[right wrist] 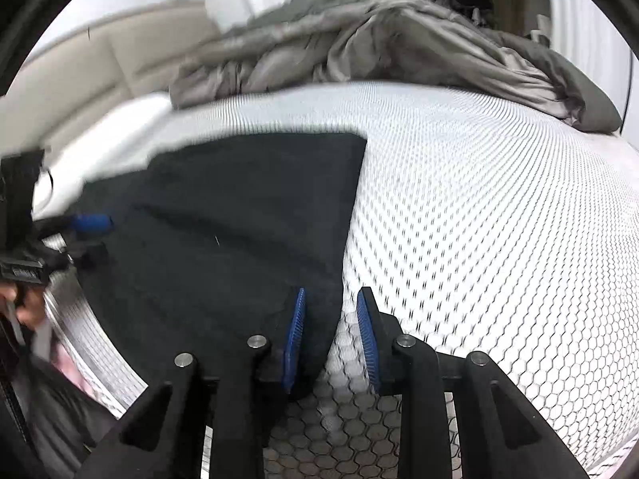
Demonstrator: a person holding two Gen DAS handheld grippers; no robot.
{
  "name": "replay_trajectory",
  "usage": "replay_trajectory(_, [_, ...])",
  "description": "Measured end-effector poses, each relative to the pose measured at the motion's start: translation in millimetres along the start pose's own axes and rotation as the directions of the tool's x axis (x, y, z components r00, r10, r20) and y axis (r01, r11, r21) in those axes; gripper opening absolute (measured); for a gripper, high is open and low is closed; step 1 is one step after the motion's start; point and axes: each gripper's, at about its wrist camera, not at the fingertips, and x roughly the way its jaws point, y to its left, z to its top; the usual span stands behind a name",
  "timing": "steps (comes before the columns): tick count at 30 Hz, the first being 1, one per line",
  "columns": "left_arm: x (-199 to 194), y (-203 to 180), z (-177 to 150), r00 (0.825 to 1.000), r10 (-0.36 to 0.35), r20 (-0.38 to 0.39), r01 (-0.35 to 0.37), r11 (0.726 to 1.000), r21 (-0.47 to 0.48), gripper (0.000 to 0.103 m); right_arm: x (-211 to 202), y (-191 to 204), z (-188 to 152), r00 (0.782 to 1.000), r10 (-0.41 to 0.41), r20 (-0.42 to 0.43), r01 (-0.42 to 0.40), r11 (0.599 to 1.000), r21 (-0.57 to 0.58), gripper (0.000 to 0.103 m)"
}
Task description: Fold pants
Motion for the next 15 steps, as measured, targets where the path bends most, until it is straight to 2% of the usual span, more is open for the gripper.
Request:
replay_trajectory(2, [-4.2,0.5,9.7,0.999,0.007,0.044,-0.006,1.0,-0.022,0.076,-6.5,11.4,7.5,0.999,0.02,0.028,-0.02,1.0,-0.02,0.027])
replay_trajectory(4, [3.5,-0.3,21.0,0.999,0.016,0.048,-0.014,1.0,-0.027,0.076,-0.3,28.5,25.0,0.998,0.059,0.02,-0.057,0.997,-0.055,0.028])
replay_trajectory(8, [44.7,-7.9,44.9,0.998,0.045,-0.035,-0.045,0.999,0.014,0.075,32.9,59.1,48.7,0.993,0.092,-0.075,-0.1,0.99,-0.102,0.028])
replay_trajectory(10, [62.6,-7.5,43.5,0.995,0.063,-0.081,-0.062,0.998,0.017,0.075,48.2,74.1,58.7,0.988,0.11,-0.11,-0.121,0.987,-0.107,0.028])
replay_trajectory(12, [68.5,-7.7,41.4,0.994,0.071,-0.088,-0.068,0.997,0.043,0.075,64.9,84.1,61.9,0.982,0.128,-0.137,-0.144,0.983,-0.117,0.028])
replay_trajectory(14, [67.7,-4.4,40.6,0.993,0.077,-0.094,-0.072,0.996,0.055,0.074,83.9,87.2,60.6,0.977,0.104,-0.187,-0.131,0.981,-0.142,0.028])
replay_trajectory(15, [67.6,0.6,38.8,0.99,0.105,-0.1,-0.1,0.994,0.049,0.074,82.3,89.4,52.9,0.976,0.083,-0.202,-0.119,0.978,-0.171,0.028])
